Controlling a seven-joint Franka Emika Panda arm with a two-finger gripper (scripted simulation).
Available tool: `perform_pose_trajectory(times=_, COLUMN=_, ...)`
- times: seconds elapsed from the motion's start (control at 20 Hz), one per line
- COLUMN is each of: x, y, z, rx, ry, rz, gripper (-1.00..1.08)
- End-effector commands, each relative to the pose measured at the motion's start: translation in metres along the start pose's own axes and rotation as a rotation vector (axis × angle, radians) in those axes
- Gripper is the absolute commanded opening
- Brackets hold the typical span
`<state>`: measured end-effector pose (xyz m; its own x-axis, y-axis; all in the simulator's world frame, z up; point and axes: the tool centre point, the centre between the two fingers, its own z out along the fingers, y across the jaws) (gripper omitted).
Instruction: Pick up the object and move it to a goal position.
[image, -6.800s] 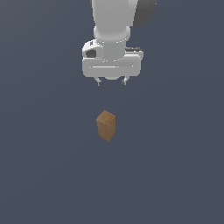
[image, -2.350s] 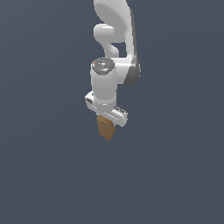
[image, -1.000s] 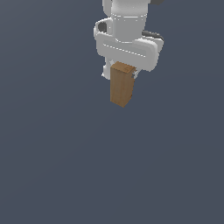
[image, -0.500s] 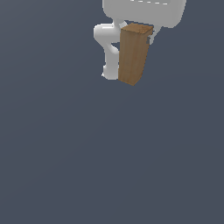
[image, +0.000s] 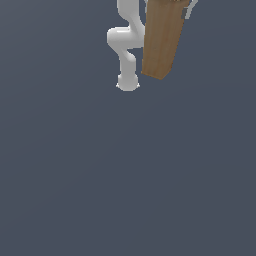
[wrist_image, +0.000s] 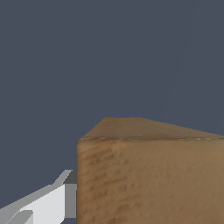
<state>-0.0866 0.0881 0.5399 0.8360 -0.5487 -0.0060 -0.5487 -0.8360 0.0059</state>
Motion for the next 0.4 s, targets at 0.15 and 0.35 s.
perform_pose_trajectory(times=0.15, x=-0.0034, y=-0.0024, z=-0.0174, rx=0.006, ry=0.006, rz=0.000, gripper=-1.00)
perform_pose_trajectory(times=0.35, x=-0.0035, y=-0.0031, z=-0.0192, rx=0.006, ry=0.006, rz=0.000, gripper=-1.00)
